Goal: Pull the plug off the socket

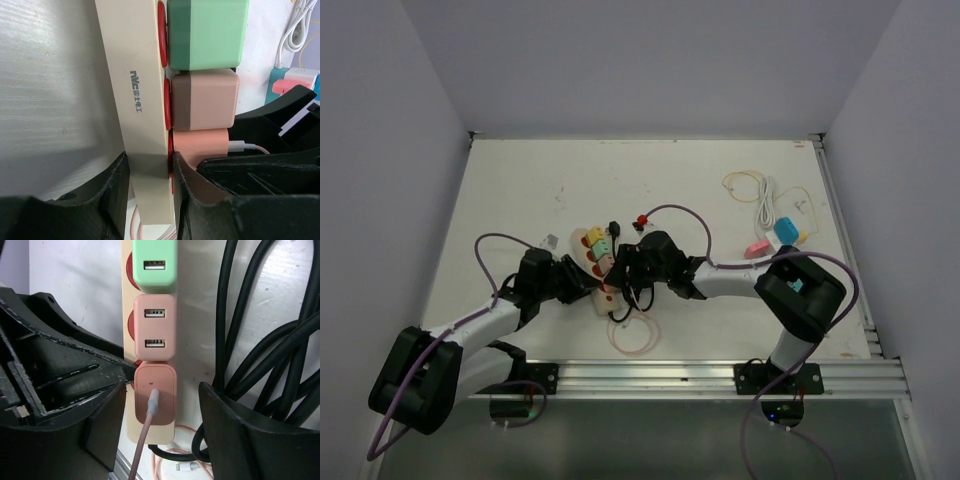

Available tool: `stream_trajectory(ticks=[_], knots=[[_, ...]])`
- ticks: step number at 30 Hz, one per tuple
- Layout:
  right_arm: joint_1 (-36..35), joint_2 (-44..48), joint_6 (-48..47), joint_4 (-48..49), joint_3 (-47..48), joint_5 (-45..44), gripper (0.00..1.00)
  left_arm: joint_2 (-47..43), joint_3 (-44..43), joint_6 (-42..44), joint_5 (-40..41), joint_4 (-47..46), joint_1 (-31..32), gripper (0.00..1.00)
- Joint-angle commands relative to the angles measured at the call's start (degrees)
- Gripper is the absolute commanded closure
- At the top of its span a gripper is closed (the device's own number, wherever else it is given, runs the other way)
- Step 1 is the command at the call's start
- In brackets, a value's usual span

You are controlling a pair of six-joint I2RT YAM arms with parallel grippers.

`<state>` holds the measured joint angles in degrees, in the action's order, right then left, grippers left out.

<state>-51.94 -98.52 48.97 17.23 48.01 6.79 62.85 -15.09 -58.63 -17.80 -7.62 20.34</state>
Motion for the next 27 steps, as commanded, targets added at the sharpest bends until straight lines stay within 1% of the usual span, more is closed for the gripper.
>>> stream_trajectory(ticks=[1,3,4,6,7,10,13,18,19,27], knots=[[0.0,-2.0,2.4,2.5,2.1,3.7,0.42,-1.0,0.7,4.0,-1.7,0.8,0.1,1.0],[0.0,-3.0,2.7,3.1,2.4,4.5,0.5,-1.1,0.8,4.0,-1.7,0.8,0.1,1.0],[0.1,-3.2,2.8,2.9,2.7,5.0,0.6,-1.1,0.8,4.0,-1.7,1.0,0.1,1.0],[0.4,-2.6,2.8,2.8,2.5,5.0,0.74,-1.3,0.8,4.2,-1.3,2.0,0.1,1.0],[0.7,-2.2,2.9,3.0,1.7,5.0,0.87,-1.5,0.8,4.3,-0.4,2.6,0.1,1.0],[2.6,0.1,3.5,3.1,-0.2,5.4,1.0,-2.3,0.4,4.9,3.0,6.1,0.0,1.0],[5.9,2.9,4.0,3.2,-2.5,6.5,1.0,-2.9,0.0,5.5,7.1,10.9,0.0,1.0],[7.9,6.2,3.8,1.2,-3.6,7.4,1.0,-3.4,-1.3,7.0,13.6,18.1,0.0,1.0],[8.4,6.9,3.7,0.8,-3.4,7.4,1.0,-3.3,-1.8,7.2,15.2,18.9,0.0,1.0],[8.6,7.8,1.3,-2.6,-2.2,6.2,1.0,-1.6,-3.0,7.9,20.2,23.0,0.0,1.0]])
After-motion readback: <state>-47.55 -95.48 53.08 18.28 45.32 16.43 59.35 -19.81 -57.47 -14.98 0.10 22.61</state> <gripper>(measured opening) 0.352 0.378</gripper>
